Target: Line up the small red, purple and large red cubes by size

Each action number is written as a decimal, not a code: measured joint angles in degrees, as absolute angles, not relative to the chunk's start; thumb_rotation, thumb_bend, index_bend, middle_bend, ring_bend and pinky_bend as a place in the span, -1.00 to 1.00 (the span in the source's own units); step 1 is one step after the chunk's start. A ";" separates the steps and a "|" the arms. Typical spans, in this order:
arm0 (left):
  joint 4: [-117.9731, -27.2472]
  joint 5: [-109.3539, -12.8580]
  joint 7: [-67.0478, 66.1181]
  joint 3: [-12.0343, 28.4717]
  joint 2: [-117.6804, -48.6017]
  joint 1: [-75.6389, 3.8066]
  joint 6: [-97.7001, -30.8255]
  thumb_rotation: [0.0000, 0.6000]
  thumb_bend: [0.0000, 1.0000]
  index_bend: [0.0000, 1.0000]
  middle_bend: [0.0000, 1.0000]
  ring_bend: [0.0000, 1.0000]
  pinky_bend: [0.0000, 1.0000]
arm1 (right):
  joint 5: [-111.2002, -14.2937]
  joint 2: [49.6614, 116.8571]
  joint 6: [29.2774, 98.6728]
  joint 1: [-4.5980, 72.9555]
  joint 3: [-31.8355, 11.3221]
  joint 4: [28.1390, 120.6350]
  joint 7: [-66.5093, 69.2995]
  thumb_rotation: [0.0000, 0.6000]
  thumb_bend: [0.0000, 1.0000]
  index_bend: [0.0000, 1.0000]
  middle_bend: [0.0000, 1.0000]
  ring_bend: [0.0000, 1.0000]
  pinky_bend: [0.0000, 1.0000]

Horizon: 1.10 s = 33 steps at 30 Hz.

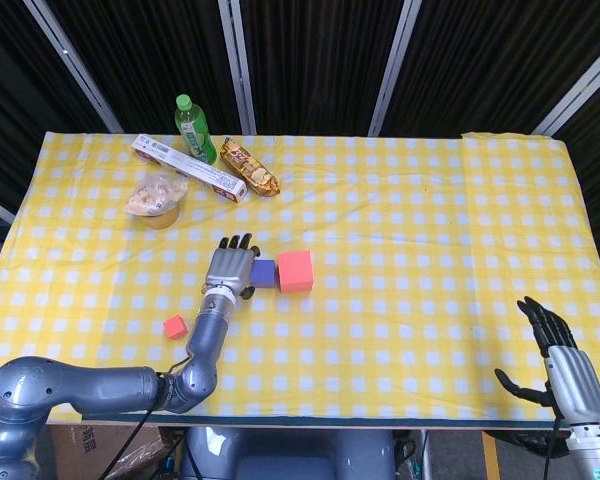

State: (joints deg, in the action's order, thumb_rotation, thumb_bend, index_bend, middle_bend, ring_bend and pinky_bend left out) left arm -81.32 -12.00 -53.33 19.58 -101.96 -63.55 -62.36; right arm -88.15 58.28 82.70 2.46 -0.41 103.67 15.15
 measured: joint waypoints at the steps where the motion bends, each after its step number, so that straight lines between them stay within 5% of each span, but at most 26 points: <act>1: -81.54 -12.07 -53.14 19.57 -101.83 -63.45 -62.32 1.00 -0.33 -0.61 -1.00 -1.00 -0.98 | -88.16 58.27 82.72 2.45 -0.41 103.68 15.12 1.00 -0.38 -1.00 -1.00 -1.00 -1.00; 7: -83.76 -12.70 -51.87 19.49 -100.74 -62.67 -62.47 1.00 -0.32 -0.74 -1.00 -1.00 -1.00 | -88.21 58.27 82.81 2.43 -0.41 103.66 15.07 1.00 -0.38 -1.00 -1.00 -1.00 -1.00; 20: -94.11 -11.48 -52.55 16.14 -90.92 -60.21 -61.58 1.00 0.07 -0.79 -1.00 -1.00 -1.00 | -88.25 58.43 83.00 2.39 -0.45 103.62 14.83 1.00 -0.38 -1.00 -1.00 -1.00 -1.00; 33: -96.90 -9.27 -52.86 12.20 -89.02 -60.94 -59.63 1.00 0.09 -0.73 -1.00 -1.00 -1.00 | -88.26 58.50 83.15 2.32 -0.48 103.60 14.72 1.00 -0.38 -1.00 -1.00 -1.00 -1.00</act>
State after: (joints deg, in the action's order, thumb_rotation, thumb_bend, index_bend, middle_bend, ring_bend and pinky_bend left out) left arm -96.90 -9.27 -52.86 12.20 -89.02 -60.94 -59.63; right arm -88.26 58.50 83.15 2.32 -0.48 103.60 14.72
